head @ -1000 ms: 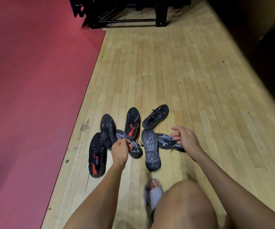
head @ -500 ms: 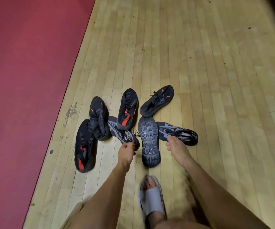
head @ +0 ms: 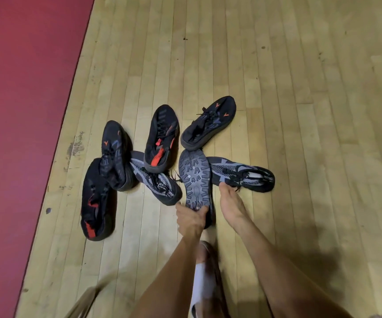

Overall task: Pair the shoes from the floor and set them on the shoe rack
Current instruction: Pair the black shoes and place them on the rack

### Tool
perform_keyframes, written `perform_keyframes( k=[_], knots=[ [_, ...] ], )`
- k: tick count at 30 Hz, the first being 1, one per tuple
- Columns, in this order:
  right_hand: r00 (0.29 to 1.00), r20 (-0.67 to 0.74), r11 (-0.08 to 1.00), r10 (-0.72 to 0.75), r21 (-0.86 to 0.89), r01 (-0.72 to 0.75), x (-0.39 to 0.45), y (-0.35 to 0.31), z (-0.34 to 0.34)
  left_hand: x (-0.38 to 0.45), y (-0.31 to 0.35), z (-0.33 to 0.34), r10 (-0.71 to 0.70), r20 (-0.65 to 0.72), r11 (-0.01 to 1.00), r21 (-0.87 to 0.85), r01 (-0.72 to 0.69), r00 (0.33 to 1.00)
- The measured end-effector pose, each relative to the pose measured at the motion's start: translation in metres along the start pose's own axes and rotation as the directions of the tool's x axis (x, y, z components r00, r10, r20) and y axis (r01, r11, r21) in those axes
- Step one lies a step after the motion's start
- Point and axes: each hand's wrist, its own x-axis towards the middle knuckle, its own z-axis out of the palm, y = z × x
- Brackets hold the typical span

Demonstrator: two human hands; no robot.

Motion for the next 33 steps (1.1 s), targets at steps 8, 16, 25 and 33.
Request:
perform_keyframes(
  k=[8, 16, 25, 33],
  knots=[
    [1.000, 0.017, 1.000, -0.015, 0.008, 0.014, -0.017, 0.002, 0.005, -0.004, 0.002, 0.031, 0.116, -0.055, 0.931, 0.355, -0.089, 0.992],
    [0.990, -0.134, 0.974, 0.044, 0.228, -0.013, -0.031, 0.001, -0.036, -0.026, 0.030, -0.004, 0.021, 0.431, 0.936, -0.325, 0.133, 0.902],
    [0.976, -0.204, 0.877, 0.080, 0.479, 0.028, -0.091, -0.012, -0.073, -0.092, 0.039, -0.082, 0.440, 0.776, 0.624, -0.626, 0.467, 0.452],
    [0.983, -0.164, 0.853, -0.089, 0.496, 0.160, -0.180, -0.027, -0.115, -0.180, 0.066, -0.101, 0.409, 0.889, 0.834, -0.456, 0.310, 0.205]
  ],
)
